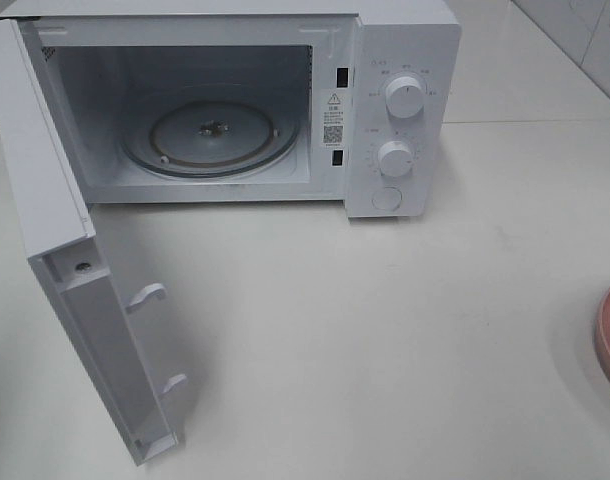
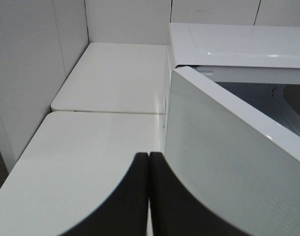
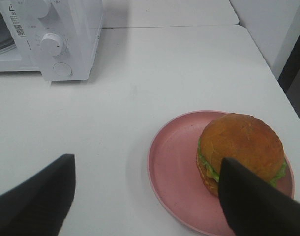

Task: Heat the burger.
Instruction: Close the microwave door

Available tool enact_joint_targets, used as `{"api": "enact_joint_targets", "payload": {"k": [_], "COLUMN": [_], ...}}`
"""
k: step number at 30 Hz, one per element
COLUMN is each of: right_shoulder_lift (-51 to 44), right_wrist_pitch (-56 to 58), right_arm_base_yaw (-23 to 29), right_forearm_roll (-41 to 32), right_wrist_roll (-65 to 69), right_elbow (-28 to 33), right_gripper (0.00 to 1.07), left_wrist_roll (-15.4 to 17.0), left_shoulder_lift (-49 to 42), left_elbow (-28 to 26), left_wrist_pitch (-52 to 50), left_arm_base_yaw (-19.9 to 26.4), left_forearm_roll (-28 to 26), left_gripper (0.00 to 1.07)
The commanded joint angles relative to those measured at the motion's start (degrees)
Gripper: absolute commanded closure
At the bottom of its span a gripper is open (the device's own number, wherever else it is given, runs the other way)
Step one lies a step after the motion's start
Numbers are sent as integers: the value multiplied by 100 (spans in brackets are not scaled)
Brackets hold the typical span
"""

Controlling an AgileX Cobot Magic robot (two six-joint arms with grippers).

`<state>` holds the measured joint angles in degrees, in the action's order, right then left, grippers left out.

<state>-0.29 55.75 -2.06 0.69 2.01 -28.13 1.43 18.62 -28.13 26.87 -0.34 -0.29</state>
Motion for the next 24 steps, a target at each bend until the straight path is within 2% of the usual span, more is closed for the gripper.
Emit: {"api": "enact_joint_targets", "payload": {"k": [1, 3, 4, 5, 7, 8, 10, 14, 16, 17, 19, 20, 21, 23, 24], "right_shoulder_lift": [-149, -149, -149, -149, -149, -149, -149, -149, -149, -149, -149, -149, -149, -149, -149], "right_wrist_pitch": [-63, -63, -63, -63, -63, -63, -63, -63, -63, -63, -63, -63, -63, -63, -63], "right_arm_base_yaw": [-46, -46, -46, -46, -46, -46, -46, -46, -46, -46, -46, -46, -46, -46, -46], "right_forearm_roll": [17, 17, 17, 17, 17, 17, 17, 17, 17, 17, 17, 17, 17, 17, 17], "right_wrist_roll": [57, 57, 57, 57, 57, 57, 57, 57, 57, 57, 57, 57, 57, 57, 57], "right_elbow": [11, 11, 11, 11, 11, 11, 11, 11, 11, 11, 11, 11, 11, 11, 11], "right_gripper": [31, 31, 31, 31, 31, 31, 31, 31, 31, 31, 31, 31, 31, 31, 31], "left_wrist_roll": [6, 6, 11, 11, 11, 11, 29, 29, 63, 63, 378, 378, 665, 768, 980], "left_shoulder_lift": [573, 693, 1003, 1003, 1450, 1450, 1954, 2510, 3083, 3083, 3621, 3621, 3953, 4085, 4383], "left_elbow": [590, 699, 985, 985, 1301, 1301, 1524, 1553, 1553, 1553, 1553, 1553, 1553, 1553, 1553], "left_wrist_pitch": [-1736, -2143, -2916, -2916, -3930, -3930, -4572, -4985, -5392, -5392, -5770, -5770, -6102, -6245, -6572], "left_arm_base_yaw": [0, 0, 0, 0, 0, 0, 0, -6, -6, -6, -23, -23, -23, -23, -23], "left_forearm_roll": [29, 29, 29, 29, 29, 29, 29, 63, 286, 286, 653, 653, 1112, 1324, 1845], "left_gripper": [107, 107, 107, 107, 107, 107, 107, 107, 107, 107, 107, 107, 107, 107, 107]}}
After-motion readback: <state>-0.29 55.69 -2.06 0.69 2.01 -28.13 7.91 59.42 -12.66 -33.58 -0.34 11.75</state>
